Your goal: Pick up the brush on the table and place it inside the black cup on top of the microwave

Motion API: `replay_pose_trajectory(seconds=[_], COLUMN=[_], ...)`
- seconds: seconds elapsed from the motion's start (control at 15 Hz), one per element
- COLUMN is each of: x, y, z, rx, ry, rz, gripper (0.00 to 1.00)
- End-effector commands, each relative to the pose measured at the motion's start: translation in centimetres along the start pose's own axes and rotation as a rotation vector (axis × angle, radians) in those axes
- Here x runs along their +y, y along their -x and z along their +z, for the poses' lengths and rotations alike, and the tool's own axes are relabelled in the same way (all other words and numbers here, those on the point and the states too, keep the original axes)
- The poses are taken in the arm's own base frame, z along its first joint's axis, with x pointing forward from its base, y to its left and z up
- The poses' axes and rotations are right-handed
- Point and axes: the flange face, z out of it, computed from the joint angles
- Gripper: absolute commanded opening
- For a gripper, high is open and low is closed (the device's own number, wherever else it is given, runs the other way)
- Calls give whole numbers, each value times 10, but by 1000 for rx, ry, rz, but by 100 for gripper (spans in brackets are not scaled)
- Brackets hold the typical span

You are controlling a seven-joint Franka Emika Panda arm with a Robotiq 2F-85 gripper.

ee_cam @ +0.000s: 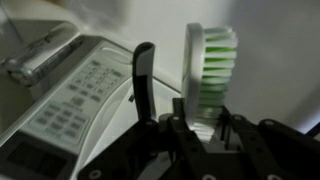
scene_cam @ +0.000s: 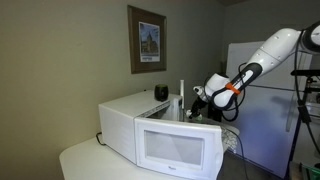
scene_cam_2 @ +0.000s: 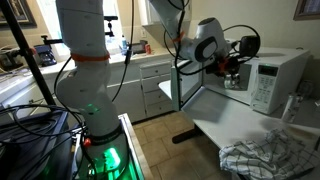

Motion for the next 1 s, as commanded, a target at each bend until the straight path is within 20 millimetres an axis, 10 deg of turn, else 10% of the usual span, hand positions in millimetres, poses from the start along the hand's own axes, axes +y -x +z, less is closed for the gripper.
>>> replay_pose_trajectory(seconds=[0.0, 0.33, 0.4, 0.47, 0.67, 0.73, 0.93], x=[-14, -2, -5, -3, -4, -4, -3], y=[-18, -72, -65, -69, -67, -66, -103], z=[-79, -153, -132, -140, -135, -133, -161], rx=[160, 430, 375, 390, 381, 378, 558], ry=[139, 292, 261, 274, 266, 263, 318], rz=[-30, 10, -16, -15, -13, -11, 3], gripper=[8, 8, 8, 32, 32, 8, 8])
